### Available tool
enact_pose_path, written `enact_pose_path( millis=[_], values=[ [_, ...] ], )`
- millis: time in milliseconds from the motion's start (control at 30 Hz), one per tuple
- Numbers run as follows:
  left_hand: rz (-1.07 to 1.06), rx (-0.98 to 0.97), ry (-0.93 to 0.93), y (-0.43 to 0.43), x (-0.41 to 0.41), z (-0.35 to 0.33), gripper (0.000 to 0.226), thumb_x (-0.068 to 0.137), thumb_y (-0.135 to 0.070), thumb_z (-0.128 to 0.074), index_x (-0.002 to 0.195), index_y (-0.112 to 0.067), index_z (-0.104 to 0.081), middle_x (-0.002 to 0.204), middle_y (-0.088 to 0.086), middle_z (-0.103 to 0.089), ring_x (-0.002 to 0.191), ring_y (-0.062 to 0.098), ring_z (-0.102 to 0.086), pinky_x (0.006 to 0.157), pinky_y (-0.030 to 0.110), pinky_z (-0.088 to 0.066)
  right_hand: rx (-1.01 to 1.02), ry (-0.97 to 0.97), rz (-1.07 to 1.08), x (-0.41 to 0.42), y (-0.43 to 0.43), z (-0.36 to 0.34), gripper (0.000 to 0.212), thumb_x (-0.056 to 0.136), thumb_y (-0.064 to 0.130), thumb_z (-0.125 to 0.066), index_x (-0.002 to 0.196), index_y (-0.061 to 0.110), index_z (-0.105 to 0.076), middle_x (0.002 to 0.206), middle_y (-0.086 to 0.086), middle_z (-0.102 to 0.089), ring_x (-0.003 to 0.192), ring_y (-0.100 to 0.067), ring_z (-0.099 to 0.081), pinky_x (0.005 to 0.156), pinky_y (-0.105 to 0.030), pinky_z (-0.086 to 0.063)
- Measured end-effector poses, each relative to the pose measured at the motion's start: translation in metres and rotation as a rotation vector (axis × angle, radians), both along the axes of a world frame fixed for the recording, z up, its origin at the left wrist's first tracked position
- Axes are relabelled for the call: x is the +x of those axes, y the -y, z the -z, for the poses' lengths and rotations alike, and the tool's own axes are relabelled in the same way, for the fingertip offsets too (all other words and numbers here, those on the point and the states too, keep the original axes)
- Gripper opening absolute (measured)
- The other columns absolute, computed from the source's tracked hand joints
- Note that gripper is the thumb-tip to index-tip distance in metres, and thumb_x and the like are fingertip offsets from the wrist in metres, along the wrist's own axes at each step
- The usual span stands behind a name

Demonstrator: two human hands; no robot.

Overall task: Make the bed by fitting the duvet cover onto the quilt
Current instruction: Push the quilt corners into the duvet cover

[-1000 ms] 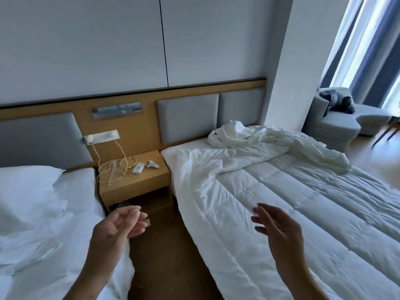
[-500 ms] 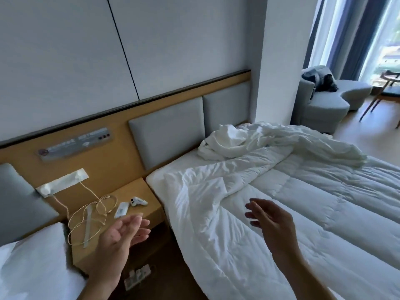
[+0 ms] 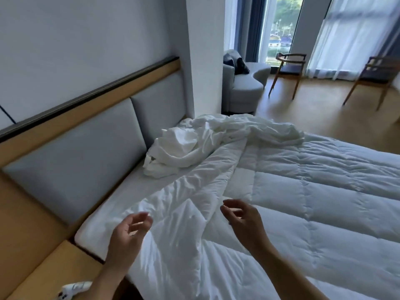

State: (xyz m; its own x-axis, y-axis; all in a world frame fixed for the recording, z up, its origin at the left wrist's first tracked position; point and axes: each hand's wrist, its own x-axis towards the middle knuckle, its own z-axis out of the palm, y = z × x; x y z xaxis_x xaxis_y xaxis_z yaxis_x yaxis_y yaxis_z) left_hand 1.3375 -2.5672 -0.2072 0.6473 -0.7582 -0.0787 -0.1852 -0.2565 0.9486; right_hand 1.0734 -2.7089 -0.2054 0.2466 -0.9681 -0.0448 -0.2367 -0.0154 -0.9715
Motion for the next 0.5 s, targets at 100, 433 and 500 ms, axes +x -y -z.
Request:
enact_pose_path(
  millis=[100,433,500],
  values=[
    [0.147,0.193,0.126,0.054,0.037,0.031,0.042,0.076,-0.054,-0.077,0.109,-0.030,-0.069,0.110,-0.012,-0.071,0.102,0.009,-0.066,0.084,0.026,-0.049,0.009,-0.131,-0.007,0.029,0.029,0.022,0.023,0.085,0.034,-0.078,0.107,0.030,-0.072,0.105,0.015,-0.071,0.086,0.003,-0.068,0.068,-0.010,-0.048],
    [0.391,0.770,0.674,0.296,0.167,0.214,0.091,0.073,-0.072,-0.070,0.148,-0.029,-0.040,0.150,0.002,-0.044,0.133,0.028,-0.044,0.107,0.041,-0.038,-0.218,-0.592,-0.154,0.172,0.267,0.181,0.075,0.082,0.058,-0.072,0.147,0.031,-0.044,0.159,-0.003,-0.033,0.142,-0.027,-0.038,0.111,-0.042,-0.038],
    [0.411,0.853,0.704,0.340,0.185,0.264,0.114,0.065,-0.084,-0.067,0.156,-0.029,-0.026,0.156,0.003,-0.036,0.139,0.030,-0.038,0.110,0.044,-0.036,-0.312,-0.716,-0.127,0.197,0.325,0.230,0.082,0.080,0.065,-0.069,0.150,0.035,-0.038,0.164,-0.005,-0.024,0.146,-0.034,-0.029,0.112,-0.050,-0.035]
  ],
)
